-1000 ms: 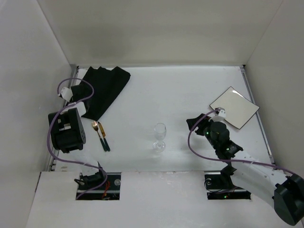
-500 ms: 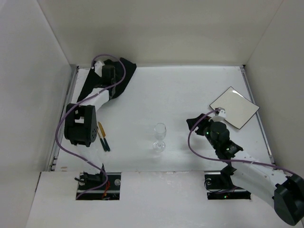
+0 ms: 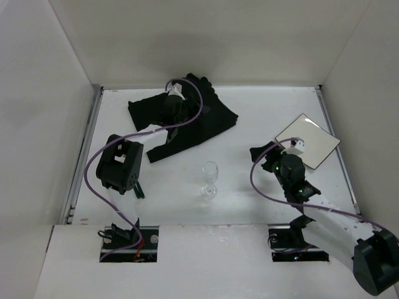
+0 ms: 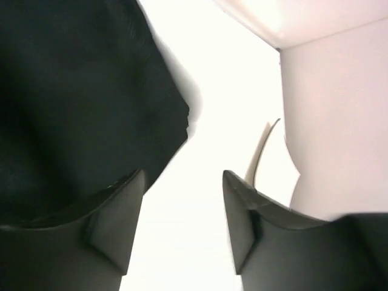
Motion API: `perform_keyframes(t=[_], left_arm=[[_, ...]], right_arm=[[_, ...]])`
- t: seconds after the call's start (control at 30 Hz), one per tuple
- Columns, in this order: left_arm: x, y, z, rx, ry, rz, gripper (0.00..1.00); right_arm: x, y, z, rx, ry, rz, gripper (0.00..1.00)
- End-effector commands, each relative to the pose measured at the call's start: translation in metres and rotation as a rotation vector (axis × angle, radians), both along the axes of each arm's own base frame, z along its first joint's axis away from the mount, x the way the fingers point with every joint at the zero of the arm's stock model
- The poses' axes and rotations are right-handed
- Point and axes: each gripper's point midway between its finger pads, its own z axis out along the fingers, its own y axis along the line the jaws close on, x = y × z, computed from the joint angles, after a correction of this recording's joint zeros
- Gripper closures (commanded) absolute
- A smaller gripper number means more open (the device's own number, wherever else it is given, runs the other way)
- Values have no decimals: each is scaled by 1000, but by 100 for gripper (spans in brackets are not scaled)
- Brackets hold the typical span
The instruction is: Set the dinner table for one person
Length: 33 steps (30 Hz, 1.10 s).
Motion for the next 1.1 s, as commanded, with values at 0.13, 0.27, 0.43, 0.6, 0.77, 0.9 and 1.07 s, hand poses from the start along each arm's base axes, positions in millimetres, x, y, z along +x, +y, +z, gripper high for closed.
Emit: perform_keyframes(t=[0.13,0.27,0.43,0.6,0.77,0.9,1.07], left_arm=[[1,42,71,-145,-151,50,34],[-15,111,62,-139,-121,227,35],[-61,171,14,-103,-37,407,38],[-108,196,-15,-43,22,509,40],[-142,235,-53,109,151,660,41],[-144,264,-61,172,195,752,41],[-129,272,-62,179,204,778,67]], right_arm=[[69,23,37,93,-19,35,3],[116,42,7,148,85,69,3],[158,62,-47,240,248,58,11],[180,67,-59,264,287,14,19],[199,67,-76,236,375,-43,37],[207,72,-87,266,425,-68,44],[219,81,-96,266,459,-81,71]])
